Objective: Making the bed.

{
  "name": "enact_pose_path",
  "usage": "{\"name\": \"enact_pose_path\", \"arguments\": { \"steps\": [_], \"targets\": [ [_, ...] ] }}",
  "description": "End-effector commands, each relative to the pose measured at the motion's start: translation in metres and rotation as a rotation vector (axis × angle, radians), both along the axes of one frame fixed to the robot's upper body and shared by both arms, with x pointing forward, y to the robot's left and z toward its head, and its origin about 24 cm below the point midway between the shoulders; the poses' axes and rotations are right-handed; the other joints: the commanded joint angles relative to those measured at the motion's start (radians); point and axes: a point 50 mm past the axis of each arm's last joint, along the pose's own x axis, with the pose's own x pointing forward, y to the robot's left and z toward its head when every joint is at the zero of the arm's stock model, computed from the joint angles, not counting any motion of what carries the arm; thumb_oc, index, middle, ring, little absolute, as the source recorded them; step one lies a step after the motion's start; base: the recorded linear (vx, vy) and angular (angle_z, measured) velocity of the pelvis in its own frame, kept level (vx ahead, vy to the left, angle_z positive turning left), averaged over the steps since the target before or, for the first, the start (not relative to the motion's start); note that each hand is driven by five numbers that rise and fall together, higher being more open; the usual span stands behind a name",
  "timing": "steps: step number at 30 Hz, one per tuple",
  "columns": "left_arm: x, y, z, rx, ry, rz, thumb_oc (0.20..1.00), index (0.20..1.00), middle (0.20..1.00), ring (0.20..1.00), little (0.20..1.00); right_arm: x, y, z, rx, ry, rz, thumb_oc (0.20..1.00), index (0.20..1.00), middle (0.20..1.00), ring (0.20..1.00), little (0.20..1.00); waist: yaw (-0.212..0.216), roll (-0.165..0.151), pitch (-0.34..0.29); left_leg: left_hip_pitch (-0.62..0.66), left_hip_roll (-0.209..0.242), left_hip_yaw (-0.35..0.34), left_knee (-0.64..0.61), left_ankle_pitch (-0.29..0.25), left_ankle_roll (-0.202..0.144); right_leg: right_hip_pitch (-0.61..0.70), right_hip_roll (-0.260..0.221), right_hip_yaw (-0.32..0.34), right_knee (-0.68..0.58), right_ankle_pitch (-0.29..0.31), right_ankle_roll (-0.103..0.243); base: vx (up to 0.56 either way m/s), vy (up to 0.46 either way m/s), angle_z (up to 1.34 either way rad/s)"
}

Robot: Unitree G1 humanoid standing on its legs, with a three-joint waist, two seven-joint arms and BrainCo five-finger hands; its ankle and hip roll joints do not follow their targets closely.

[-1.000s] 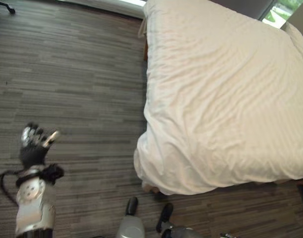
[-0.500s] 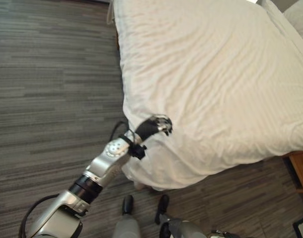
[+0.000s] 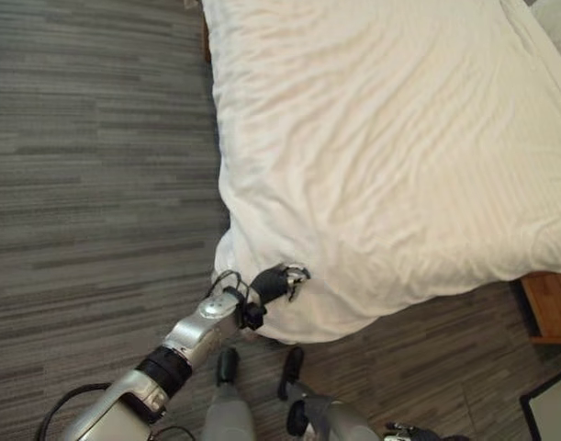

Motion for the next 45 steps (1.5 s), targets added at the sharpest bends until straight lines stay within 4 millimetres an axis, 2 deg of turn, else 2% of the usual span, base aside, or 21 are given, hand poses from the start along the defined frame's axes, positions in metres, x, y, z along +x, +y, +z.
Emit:
{"name": "enact_pose_path", "arguments": {
  "steps": [1,4,5,6,11,13,14,15,18,22,23,25,26,28,29,30,32,34,35,41,45],
  "targets": [
    [0.002,0.019,-0.030,0.138,0.054,0.064,0.200,0.200,0.200,0.200,0.200,0.022,0.006,0.006,0.014,-0.057,0.036,1.000,1.000,1.000,1.000,1.000,0.015,-0.008,-0.012,-0.032,0.022,-0.057,-0.037,0.066,-0.018,0.034,-0.041,0.042,0.041,0.026,0.084,0.00,0.000,0.00],
    [-0.021,0.060,-0.076,0.310,0.248,0.235,0.200,0.200,0.200,0.200,0.200,0.030,0.012,0.005,-0.001,-0.073,0.079,1.000,1.000,1.000,1.000,1.000,-0.004,-0.030,-0.030,-0.035,0.029,-0.046,-0.037,0.064,-0.019,0.020,-0.037,0.052,0.043,0.027,0.080,0.02,-0.004,-0.17],
    [-0.020,0.060,-0.076,0.310,0.248,0.235,0.200,0.200,0.200,0.200,0.200,0.030,0.012,0.005,-0.002,-0.073,0.079,1.000,1.000,1.000,1.000,1.000,-0.005,-0.030,-0.030,-0.036,0.029,-0.046,-0.037,0.064,-0.019,0.020,-0.037,0.052,0.043,0.027,0.080,0.01,-0.008,-0.25],
    [-0.033,0.086,-0.085,0.427,0.304,0.296,0.200,0.200,0.200,0.200,0.200,0.034,0.017,0.005,0.001,-0.077,0.085,1.000,1.000,1.000,1.000,1.000,-0.008,-0.040,-0.033,-0.034,0.034,-0.037,-0.037,0.062,-0.021,0.018,-0.033,0.058,0.043,0.027,0.079,0.00,-0.005,-0.16],
    [-0.061,0.135,-0.089,0.476,0.386,0.489,0.200,0.200,0.200,0.200,0.200,0.036,0.017,0.006,0.010,-0.088,0.052,1.000,1.000,1.000,1.000,1.000,-0.007,-0.053,-0.038,-0.034,0.038,-0.028,-0.037,0.060,-0.022,0.011,-0.030,0.065,0.039,0.031,0.077,0.01,-0.010,-0.05],
    [-0.091,0.179,-0.085,0.475,0.439,0.713,0.200,0.200,0.200,0.200,0.200,0.033,0.013,0.004,0.003,-0.080,0.033,1.000,1.000,1.000,1.000,1.000,0.006,-0.054,-0.030,-0.029,0.039,-0.024,-0.037,0.056,-0.022,0.014,-0.029,0.066,0.039,0.029,0.075,0.02,-0.004,-0.10],
    [-0.091,0.180,-0.085,0.475,0.439,0.713,0.200,0.200,0.200,0.200,0.200,0.033,0.013,0.004,0.003,-0.080,0.033,1.000,1.000,1.000,1.000,1.000,0.004,-0.054,-0.032,-0.032,0.038,-0.025,-0.037,0.058,-0.022,0.011,-0.029,0.065,0.038,0.030,0.075,0.02,0.001,-0.19],
    [-0.109,0.205,-0.078,0.461,0.454,0.860,0.200,0.200,0.200,0.200,0.200,0.026,0.011,0.002,-0.003,-0.062,0.014,1.000,1.000,1.000,1.000,1.000,0.015,-0.050,-0.026,-0.030,0.039,-0.025,-0.037,0.056,-0.023,0.013,-0.028,0.066,0.039,0.027,0.074,0.00,0.003,-0.16],
    [-0.122,0.230,-0.066,0.383,0.408,1.058,0.200,0.200,0.200,0.200,0.200,0.014,0.006,-0.001,-0.009,-0.027,-0.007,1.000,1.000,1.000,1.000,1.000,0.027,-0.045,-0.020,-0.036,0.036,-0.032,-0.037,0.058,-0.024,0.015,-0.031,0.057,0.036,0.023,0.074,0.00,0.001,-0.01],
    [-0.112,0.244,-0.045,0.117,0.218,1.318,0.200,0.200,0.200,0.200,0.200,0.007,0.008,-0.003,0.001,-0.014,-0.031,1.000,1.000,1.000,1.000,1.000,0.043,-0.032,-0.012,-0.037,0.030,-0.045,-0.037,0.056,-0.024,0.019,-0.032,0.047,0.034,0.020,0.075,0.03,-0.016,0.07],
    [-0.103,0.253,-0.026,-0.096,0.054,1.475,0.200,0.200,0.200,0.200,0.200,0.006,0.012,-0.003,0.023,-0.018,-0.061,1.000,1.000,1.000,1.000,1.000,0.060,-0.021,-0.005,-0.032,0.030,-0.051,-0.037,0.050,-0.027,0.027,-0.032,0.044,0.035,0.013,0.076,0.01,-0.011,0.21],
    [-0.097,0.253,-0.019,-0.200,-0.018,1.522,0.200,0.200,0.200,0.200,0.200,0.007,0.015,-0.003,0.032,-0.023,-0.070,1.000,1.000,1.000,1.000,1.000,0.065,-0.016,-0.003,-0.035,0.028,-0.055,-0.037,0.055,-0.027,0.026,-0.034,0.041,0.036,0.014,0.076,0.01,-0.012,0.16],
    [-0.077,0.247,0.000,-0.354,-0.159,1.532,0.200,0.200,0.200,0.200,0.200,0.008,0.020,-0.003,0.047,-0.026,-0.077,1.000,1.000,1.000,1.000,1.000,0.074,-0.010,0.000,-0.036,0.025,-0.058,-0.037,0.056,-0.027,0.029,-0.035,0.037,0.036,0.011,0.076,0.01,-0.011,0.06],
    [-0.077,0.246,-0.001,-0.354,-0.158,1.533,0.200,0.200,0.200,0.200,0.200,0.008,0.020,-0.003,0.046,-0.026,-0.078,1.000,1.000,1.000,1.000,1.000,0.074,-0.008,0.001,-0.036,0.024,-0.059,-0.037,0.056,-0.027,0.029,-0.035,0.036,0.036,0.011,0.076,0.00,-0.010,0.08],
    [-0.043,0.234,0.032,-0.356,-0.298,1.396,0.200,0.200,0.200,0.200,0.200,0.006,0.019,-0.004,0.038,-0.014,-0.066,1.000,1.000,1.000,1.000,1.000,0.080,0.007,0.006,-0.037,0.022,-0.068,-0.037,0.061,-0.028,0.033,-0.037,0.029,0.041,0.009,0.075,-0.01,-0.012,0.07],
    [-0.043,0.233,0.032,-0.356,-0.298,1.396,0.200,0.200,0.200,0.200,0.200,0.006,0.018,-0.004,0.038,-0.015,-0.067,1.000,1.000,1.000,1.000,1.000,0.080,0.007,0.007,-0.037,0.022,-0.068,-0.037,0.061,-0.028,0.034,-0.037,0.029,0.041,0.009,0.075,-0.02,-0.020,0.11],
    [-0.008,0.201,0.072,-0.433,-0.457,1.177,0.200,0.200,0.200,0.200,0.200,0.009,0.017,-0.003,0.031,-0.018,-0.048,1.000,1.000,1.000,1.000,1.000,0.083,0.015,0.012,-0.040,0.019,-0.075,-0.037,0.063,-0.027,0.035,-0.039,0.020,0.042,0.009,0.076,-0.03,-0.011,0.19],
    [0.000,0.188,0.080,-0.462,-0.489,1.111,0.200,0.200,0.200,0.200,0.200,0.011,0.016,-0.003,0.027,-0.022,-0.044,1.000,1.000,1.000,1.000,1.000,0.085,0.017,0.014,-0.041,0.019,-0.078,-0.037,0.065,-0.027,0.035,-0.040,0.018,0.042,0.010,0.076,-0.02,-0.006,0.14],
    [0.014,0.154,0.096,-0.503,-0.542,0.946,0.200,0.200,0.200,0.200,0.200,0.015,0.017,-0.002,0.029,-0.033,-0.038,1.000,1.000,1.000,1.000,1.000,0.084,0.018,0.018,-0.042,0.017,-0.081,-0.037,0.067,-0.026,0.035,-0.039,0.018,0.042,0.013,0.075,0.00,0.000,0.00],
    [0.038,0.110,0.102,-0.537,-0.487,0.698,0.200,0.200,0.200,0.200,0.200,0.015,0.012,-0.001,0.026,-0.017,0.003,1.000,1.000,1.000,1.000,1.000,0.064,0.008,0.023,-0.044,0.019,-0.073,-0.037,0.068,-0.026,0.029,-0.038,0.025,0.039,0.022,0.076,0.00,0.001,-0.01],
    [0.050,0.101,0.100,-0.482,-0.438,0.632,0.200,0.200,0.200,0.200,0.200,0.013,0.009,-0.001,0.016,-0.005,0.028,1.000,1.000,1.000,1.000,1.000,0.051,-0.002,0.025,-0.046,0.021,-0.069,-0.037,0.068,-0.026,0.024,-0.036,0.031,0.037,0.027,0.077,0.00,-0.002,-0.03]
  ]
}}
